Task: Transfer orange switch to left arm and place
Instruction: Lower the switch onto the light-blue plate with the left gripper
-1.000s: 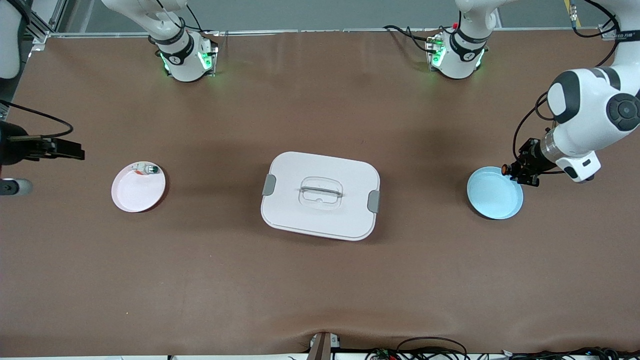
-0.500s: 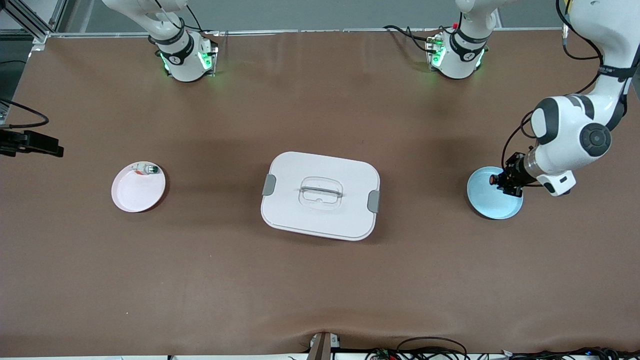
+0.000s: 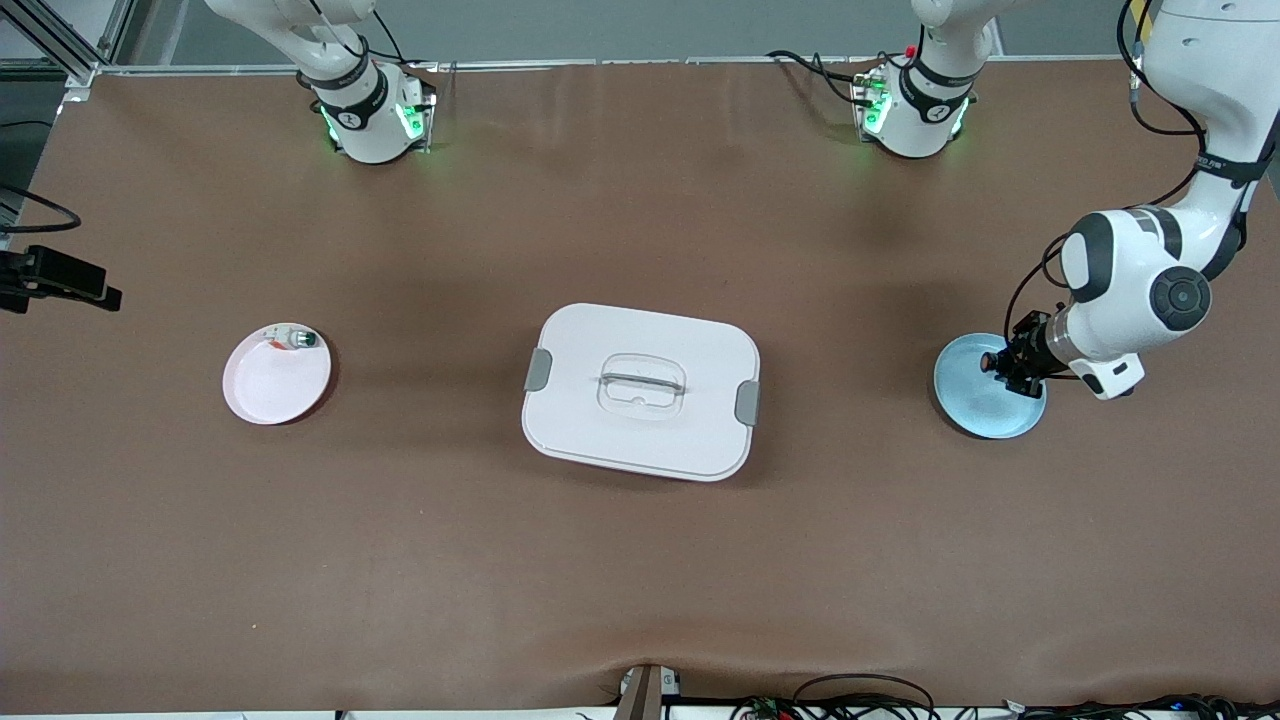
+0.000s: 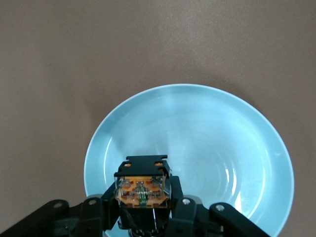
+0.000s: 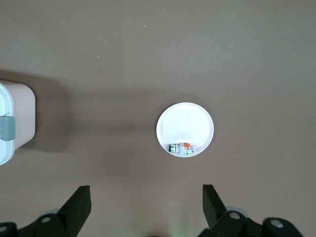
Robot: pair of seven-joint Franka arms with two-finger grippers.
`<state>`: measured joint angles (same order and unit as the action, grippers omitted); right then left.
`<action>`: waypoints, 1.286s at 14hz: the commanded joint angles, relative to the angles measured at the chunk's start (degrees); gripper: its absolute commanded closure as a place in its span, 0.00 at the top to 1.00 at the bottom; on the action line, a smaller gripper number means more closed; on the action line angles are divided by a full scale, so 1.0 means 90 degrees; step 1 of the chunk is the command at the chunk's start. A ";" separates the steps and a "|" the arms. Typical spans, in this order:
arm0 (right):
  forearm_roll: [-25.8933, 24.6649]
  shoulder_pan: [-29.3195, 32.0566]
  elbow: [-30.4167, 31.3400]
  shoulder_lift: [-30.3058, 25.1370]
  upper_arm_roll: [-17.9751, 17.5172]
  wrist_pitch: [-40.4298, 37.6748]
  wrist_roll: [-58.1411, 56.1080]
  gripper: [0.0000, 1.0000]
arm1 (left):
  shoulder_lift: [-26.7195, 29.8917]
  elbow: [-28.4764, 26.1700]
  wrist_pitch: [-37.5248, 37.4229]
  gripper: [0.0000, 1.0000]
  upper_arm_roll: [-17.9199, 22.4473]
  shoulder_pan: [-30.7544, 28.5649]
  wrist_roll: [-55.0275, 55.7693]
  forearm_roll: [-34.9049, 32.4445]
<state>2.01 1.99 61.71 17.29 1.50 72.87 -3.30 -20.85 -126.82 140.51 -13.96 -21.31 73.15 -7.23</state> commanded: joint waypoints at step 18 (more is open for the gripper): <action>-0.0223 0.0053 0.0553 -0.0562 0.0038 0.0691 0.0034 1.00 | -0.0437 0.0272 0.0481 1.00 0.0076 -0.0122 0.0173 -0.0261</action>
<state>0.86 3.27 62.10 16.05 1.39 77.02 -3.30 -24.91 -124.82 144.44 -13.22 -22.16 73.20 -7.81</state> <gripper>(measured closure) 0.000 0.000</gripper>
